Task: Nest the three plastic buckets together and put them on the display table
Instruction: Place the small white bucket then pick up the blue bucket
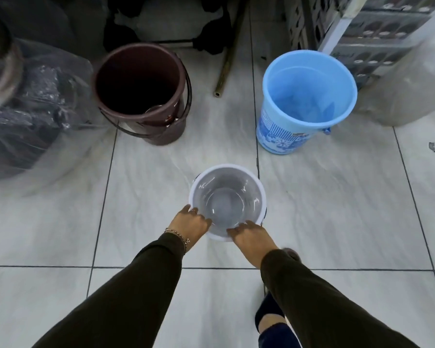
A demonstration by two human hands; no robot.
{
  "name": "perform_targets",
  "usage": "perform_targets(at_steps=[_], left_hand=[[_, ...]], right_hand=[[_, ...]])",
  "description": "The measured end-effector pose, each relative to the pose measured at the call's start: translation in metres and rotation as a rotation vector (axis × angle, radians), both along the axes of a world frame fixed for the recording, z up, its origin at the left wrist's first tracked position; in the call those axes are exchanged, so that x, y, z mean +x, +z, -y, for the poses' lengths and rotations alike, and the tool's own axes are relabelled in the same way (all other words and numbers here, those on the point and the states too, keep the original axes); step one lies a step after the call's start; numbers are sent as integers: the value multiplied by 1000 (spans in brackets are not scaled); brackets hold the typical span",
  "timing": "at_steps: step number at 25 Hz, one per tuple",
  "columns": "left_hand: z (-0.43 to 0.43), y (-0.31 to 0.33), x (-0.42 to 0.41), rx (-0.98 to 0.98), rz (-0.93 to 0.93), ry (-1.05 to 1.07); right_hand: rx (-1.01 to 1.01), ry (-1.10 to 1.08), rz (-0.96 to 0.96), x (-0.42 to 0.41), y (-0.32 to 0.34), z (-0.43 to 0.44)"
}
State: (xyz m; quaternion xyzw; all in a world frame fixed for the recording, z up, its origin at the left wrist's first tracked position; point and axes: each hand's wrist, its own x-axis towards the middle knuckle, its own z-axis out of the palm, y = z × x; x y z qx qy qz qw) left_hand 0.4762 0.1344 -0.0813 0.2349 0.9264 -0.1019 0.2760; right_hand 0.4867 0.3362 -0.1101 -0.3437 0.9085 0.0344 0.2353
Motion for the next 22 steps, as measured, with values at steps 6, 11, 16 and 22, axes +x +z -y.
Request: perform_targets(at_steps=[6,11,16,22], left_hand=[[-2,43,-40,471,52,443],[-66,81,-156,958,-3,1089],[-151,76,-272,1038,135,1401],[-186,47,-320,1030,251,1765]], right_hand=[[-538,-544,53,-39,43,-69],[-852,-1430,54,-159,84,-135],[-822,-1858,569,-272,92,-176],[-1195,-2102,719,-308,68,-173]])
